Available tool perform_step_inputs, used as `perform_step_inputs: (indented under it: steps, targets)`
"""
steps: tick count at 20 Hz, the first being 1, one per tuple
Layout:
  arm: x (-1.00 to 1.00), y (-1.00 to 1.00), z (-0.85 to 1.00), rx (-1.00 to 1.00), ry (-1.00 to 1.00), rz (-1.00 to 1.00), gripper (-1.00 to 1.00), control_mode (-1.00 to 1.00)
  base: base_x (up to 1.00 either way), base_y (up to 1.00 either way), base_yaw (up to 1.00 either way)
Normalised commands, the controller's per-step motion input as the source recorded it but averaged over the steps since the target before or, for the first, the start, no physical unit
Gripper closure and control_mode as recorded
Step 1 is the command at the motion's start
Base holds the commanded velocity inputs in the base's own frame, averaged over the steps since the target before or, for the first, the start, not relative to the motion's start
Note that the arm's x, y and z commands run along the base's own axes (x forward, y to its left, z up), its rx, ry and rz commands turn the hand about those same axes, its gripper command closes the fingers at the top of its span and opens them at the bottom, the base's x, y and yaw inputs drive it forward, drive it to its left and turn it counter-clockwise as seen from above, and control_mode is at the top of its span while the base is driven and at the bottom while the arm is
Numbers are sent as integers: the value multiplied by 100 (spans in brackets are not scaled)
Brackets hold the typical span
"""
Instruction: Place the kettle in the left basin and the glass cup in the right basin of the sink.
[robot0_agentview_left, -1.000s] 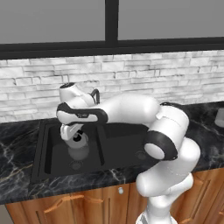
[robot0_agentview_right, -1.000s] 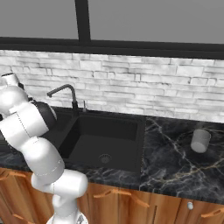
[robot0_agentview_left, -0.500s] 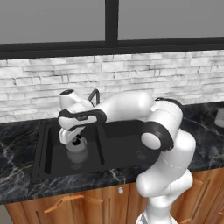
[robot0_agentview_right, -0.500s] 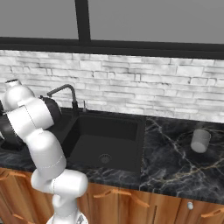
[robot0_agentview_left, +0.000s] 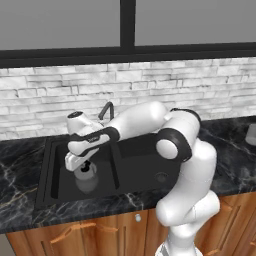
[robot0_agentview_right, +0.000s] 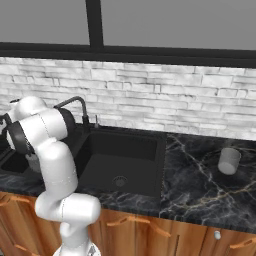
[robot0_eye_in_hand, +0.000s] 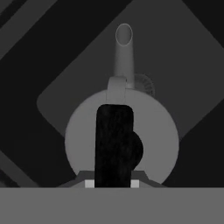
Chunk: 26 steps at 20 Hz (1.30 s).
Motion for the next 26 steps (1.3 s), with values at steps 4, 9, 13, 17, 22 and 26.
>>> perform_step_inputs:
  steps: [4, 9, 13, 17, 22, 26]
  targets:
    - [11, 10, -36, -1, 3, -6, 100, -100, 0, 0, 0]
    - [11, 7, -35, 0, 3, -5, 100, -100, 0, 0, 0]
    - [7, 5, -34, -1, 0, -5, 100, -100, 0, 0, 0]
    - [6, 3, -33, 0, 0, -4, 100, -100, 0, 0, 0]
    - [3, 3, -31, 0, 0, -4, 100, -100, 0, 0, 0]
    - [0, 3, -26, -1, 0, -4, 100, -100, 0, 0, 0]
